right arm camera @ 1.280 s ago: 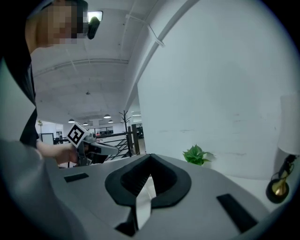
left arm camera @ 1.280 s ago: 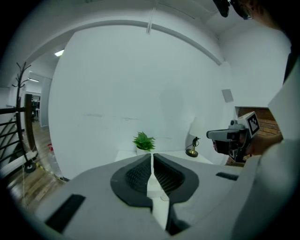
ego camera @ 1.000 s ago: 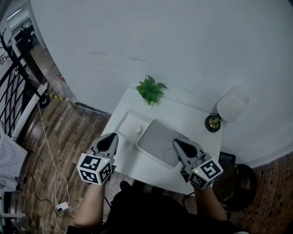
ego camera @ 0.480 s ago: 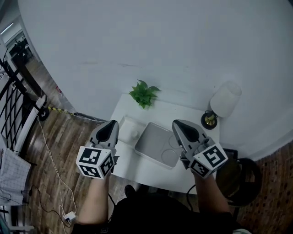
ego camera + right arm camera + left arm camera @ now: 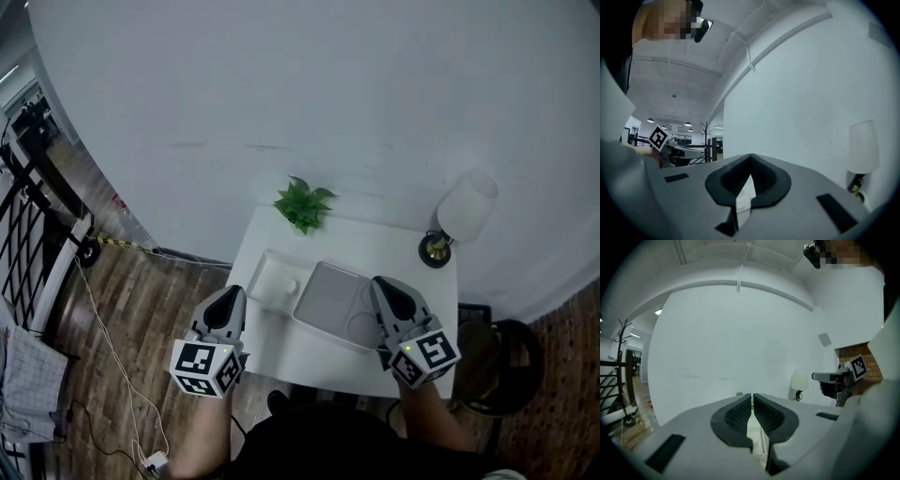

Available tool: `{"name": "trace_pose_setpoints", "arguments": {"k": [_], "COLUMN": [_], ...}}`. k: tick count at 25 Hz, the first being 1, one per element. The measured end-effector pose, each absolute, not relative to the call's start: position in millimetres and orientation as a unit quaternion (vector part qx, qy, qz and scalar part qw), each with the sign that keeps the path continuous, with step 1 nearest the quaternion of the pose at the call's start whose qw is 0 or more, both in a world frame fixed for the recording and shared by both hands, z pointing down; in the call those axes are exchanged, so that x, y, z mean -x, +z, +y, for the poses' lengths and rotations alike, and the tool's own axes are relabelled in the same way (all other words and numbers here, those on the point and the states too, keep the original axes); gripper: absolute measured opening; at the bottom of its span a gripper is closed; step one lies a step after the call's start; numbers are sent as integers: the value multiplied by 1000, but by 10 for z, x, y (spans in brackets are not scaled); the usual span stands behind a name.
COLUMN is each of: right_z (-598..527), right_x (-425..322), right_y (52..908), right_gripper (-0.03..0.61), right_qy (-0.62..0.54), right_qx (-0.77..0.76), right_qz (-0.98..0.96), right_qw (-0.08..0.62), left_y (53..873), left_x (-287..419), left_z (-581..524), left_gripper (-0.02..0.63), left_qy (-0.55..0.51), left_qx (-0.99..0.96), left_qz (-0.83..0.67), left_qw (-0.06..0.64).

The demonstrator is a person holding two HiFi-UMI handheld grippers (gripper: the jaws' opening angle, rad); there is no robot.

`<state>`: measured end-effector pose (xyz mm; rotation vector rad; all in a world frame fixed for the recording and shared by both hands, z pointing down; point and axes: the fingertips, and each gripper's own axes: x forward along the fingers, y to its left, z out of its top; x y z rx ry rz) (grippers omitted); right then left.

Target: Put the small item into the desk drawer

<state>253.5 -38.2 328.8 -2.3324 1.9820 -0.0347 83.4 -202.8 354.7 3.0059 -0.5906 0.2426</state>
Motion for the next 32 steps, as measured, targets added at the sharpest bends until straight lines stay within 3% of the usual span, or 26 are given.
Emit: {"name": "trace_pose_setpoints", "arguments": {"k": [32], "right_z": [-798], "right_x": [-2441], "right_y": [3248], "right_gripper": [3], "right_qy": [-6], "right_qx": [739], "right_qz": [673], "right_qw": [11], "left_y": [3825], "left_x": [-843], "left_z": [-2311], "left_gripper": [25], "left_qy": [105], "left_qx": [-971], "left_qz": [-211], "left_qw": [49]}}
